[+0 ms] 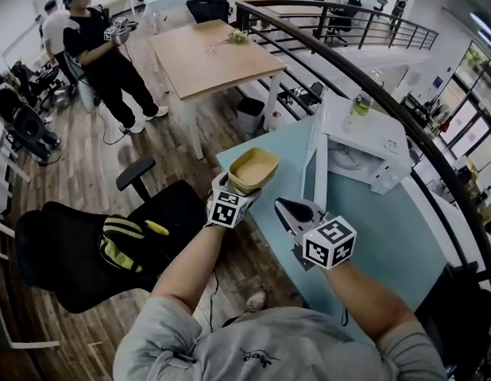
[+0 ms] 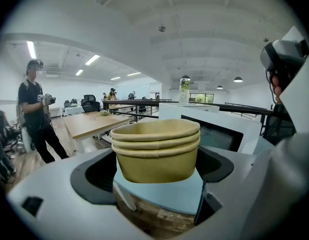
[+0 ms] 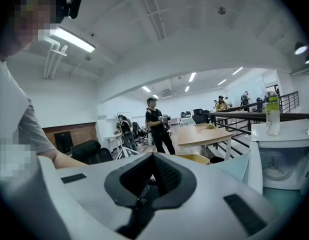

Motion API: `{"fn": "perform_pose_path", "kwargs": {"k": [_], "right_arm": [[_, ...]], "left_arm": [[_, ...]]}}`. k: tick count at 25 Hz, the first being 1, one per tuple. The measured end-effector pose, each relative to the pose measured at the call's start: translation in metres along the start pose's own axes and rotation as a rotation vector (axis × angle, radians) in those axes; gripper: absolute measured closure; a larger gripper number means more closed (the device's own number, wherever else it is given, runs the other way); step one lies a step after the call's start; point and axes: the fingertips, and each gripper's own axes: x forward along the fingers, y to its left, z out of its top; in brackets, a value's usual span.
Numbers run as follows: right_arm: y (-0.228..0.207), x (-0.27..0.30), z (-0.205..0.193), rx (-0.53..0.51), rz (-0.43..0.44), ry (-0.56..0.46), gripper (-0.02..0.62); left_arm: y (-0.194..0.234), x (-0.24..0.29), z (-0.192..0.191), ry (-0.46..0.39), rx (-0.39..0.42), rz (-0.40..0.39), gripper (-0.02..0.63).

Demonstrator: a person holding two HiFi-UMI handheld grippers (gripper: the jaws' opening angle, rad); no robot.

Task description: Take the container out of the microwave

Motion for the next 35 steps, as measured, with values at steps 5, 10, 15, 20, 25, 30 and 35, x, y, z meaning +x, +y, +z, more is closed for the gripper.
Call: {"fn": "perform_pose_path", "kwargs": {"k": [5,10,15,20,25,30,35], "right_arm": [[-0.017,0.022,-0.015,0.027,0.008,0.026,0.577],[-0.034,0.044,-0.021,0.053,0.004,0.045,0.577],[-0.047,0.056,-0.023,0.041,0.003,0.052,0.577],[-0.062,0.062,-0.027,0.063,-0.009,0.057,0.577],[-0.079,0.065,-0.030,0.083,-0.022,0.060,0.577],[-0.087,0.063,-0.029,0.096,-0.028,0.054,0.577],[-0.091,0.059,-0.028,0.104,-0.032,0.047,0.577]], "left_arm": [[0.012,0.032,-0.025,0.041,-0.010,-0.007,0.095],[0.022,0.064,-0.045,0.074,0.000,-0.017,0.095],[0.028,0.094,-0.061,0.098,0.028,-0.026,0.095],[0.026,0.120,-0.077,0.121,0.049,-0.046,0.095],[0.017,0.141,-0.100,0.155,0.065,-0.071,0.095],[0.017,0.155,-0.127,0.214,0.108,-0.060,0.094],[0.027,0.161,-0.151,0.306,0.095,-0.024,0.094]]}}
